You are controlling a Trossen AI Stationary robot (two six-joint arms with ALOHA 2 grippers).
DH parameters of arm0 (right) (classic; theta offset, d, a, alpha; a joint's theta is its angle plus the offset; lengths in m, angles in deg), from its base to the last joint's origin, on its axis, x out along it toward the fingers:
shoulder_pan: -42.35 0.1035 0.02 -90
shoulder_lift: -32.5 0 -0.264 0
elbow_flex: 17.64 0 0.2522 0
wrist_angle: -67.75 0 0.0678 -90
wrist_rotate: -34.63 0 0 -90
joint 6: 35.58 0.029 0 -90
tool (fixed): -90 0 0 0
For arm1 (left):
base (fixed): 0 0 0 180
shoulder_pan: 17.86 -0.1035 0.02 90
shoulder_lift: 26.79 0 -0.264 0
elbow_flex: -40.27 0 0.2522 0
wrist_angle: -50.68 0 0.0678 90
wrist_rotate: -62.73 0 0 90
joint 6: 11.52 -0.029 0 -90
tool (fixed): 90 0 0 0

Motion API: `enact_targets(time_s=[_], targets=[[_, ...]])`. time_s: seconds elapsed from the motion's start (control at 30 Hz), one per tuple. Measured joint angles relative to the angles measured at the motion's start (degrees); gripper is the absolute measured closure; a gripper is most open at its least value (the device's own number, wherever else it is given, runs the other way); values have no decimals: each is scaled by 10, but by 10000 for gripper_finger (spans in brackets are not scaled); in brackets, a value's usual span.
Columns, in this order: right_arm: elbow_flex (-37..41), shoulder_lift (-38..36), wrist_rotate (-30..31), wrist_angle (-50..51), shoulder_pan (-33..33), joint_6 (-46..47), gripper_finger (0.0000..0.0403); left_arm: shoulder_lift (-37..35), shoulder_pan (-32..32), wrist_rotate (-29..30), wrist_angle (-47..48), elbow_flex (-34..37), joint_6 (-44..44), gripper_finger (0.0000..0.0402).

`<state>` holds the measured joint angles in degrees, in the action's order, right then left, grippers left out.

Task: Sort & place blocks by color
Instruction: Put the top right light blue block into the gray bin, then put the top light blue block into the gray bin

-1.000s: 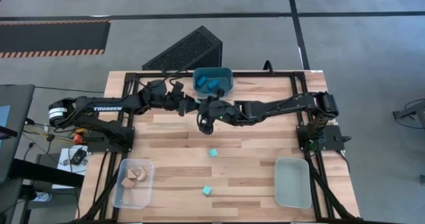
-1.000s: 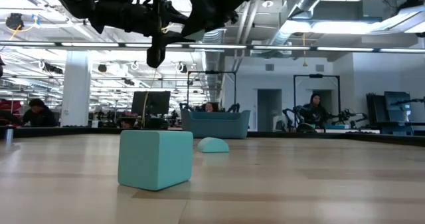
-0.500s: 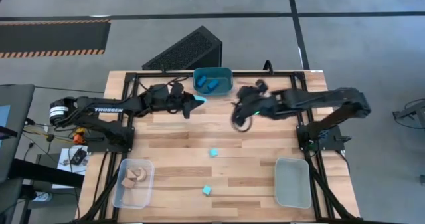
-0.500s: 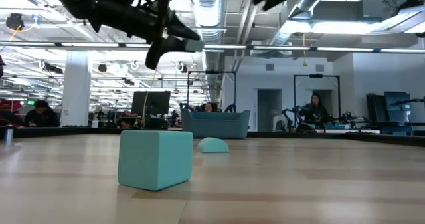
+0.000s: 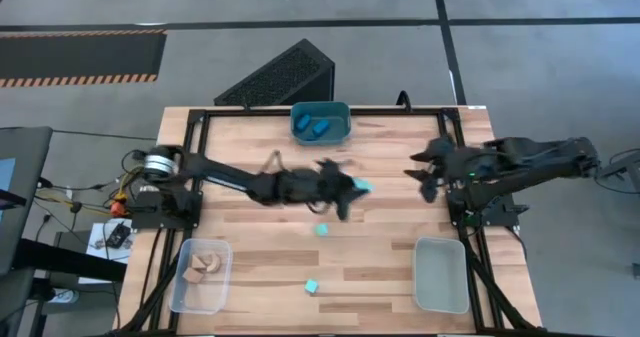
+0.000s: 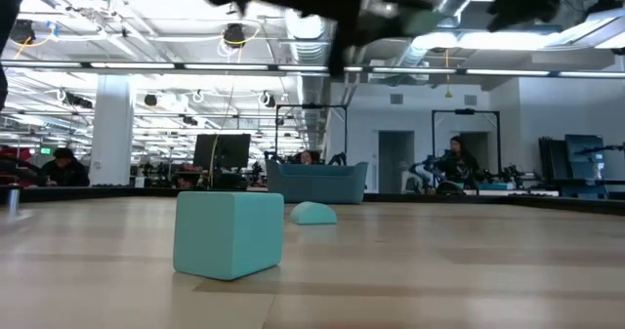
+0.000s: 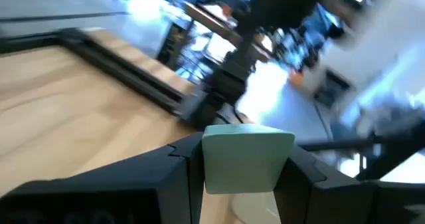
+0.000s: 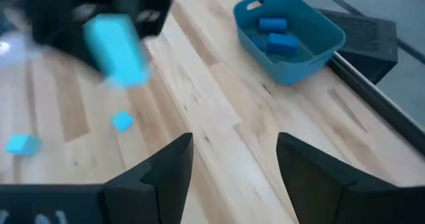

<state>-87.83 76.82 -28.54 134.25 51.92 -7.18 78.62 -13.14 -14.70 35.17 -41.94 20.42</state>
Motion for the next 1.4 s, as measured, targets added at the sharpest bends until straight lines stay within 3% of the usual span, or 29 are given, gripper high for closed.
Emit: enact_targets(time_s=[0.2, 0.37, 0.53, 0.67, 0.83, 1.0, 1.2, 1.4], targets=[[14, -98, 4, 66, 13, 33, 167, 130, 50, -3, 129, -220, -104, 269], [28, -155, 4, 78, 12, 37, 177, 224, 62, -23, 200, -368, -119, 283], [47, -181, 0, 89, 13, 52, 191, 312, 65, -90, 182, -472, -130, 293], [53, -185, 2, 98, 13, 52, 201, 396, 69, -122, 167, -554, -188, 280], [53, -185, 13, 99, 12, 79, 213, 509, 70, -152, 62, -651, -238, 273], [53, -185, 14, 112, 12, 91, 218, 561, 68, -133, -101, -647, -249, 272], [53, -185, 15, 120, 12, 109, 214, 572, 67, -134, -42, -648, -220, 256], [52, -185, 35, 107, 12, 123, 213, 572, 77, -134, 1, -648, -207, 181]])
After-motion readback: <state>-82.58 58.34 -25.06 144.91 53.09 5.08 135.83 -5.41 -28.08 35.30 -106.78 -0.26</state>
